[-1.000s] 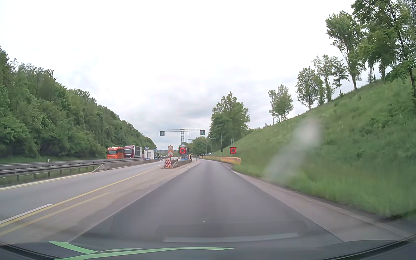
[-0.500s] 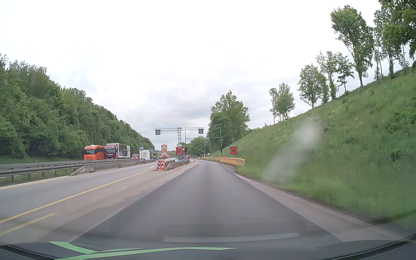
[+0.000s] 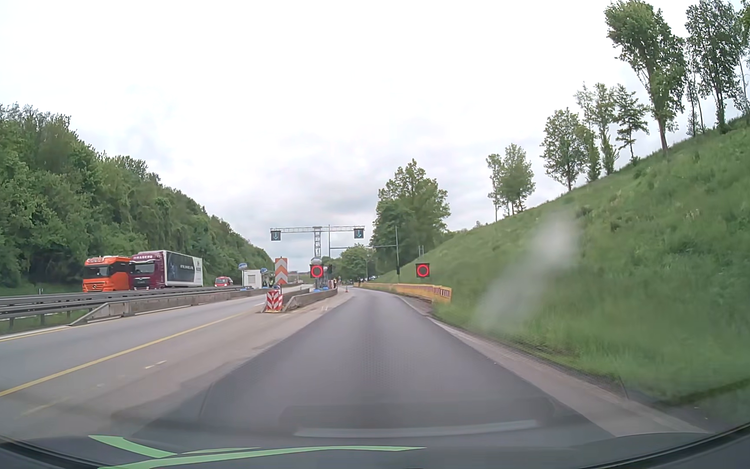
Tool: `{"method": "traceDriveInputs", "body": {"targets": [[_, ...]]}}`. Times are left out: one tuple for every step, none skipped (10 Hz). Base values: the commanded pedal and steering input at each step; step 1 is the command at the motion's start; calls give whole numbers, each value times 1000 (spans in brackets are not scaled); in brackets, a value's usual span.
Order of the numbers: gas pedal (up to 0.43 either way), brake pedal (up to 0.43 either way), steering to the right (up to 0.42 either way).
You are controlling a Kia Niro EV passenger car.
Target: Follow the waypoints while adhering to traffic rules and regulations
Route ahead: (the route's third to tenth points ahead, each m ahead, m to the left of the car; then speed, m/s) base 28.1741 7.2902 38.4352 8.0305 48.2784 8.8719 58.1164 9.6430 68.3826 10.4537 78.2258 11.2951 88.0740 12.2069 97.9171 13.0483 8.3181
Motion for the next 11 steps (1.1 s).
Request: {"method": "traceDriveInputs", "body": {"targets": [[0, 6, 4], [0, 6, 4], [0, 18, 4], [0, 43, 3], [0, 49, 0], [0, 49, -2], [0, 49, -4], [0, 61, -5], [0, 61, -4], [0, 73, -4], [0, 79, -4]]}}
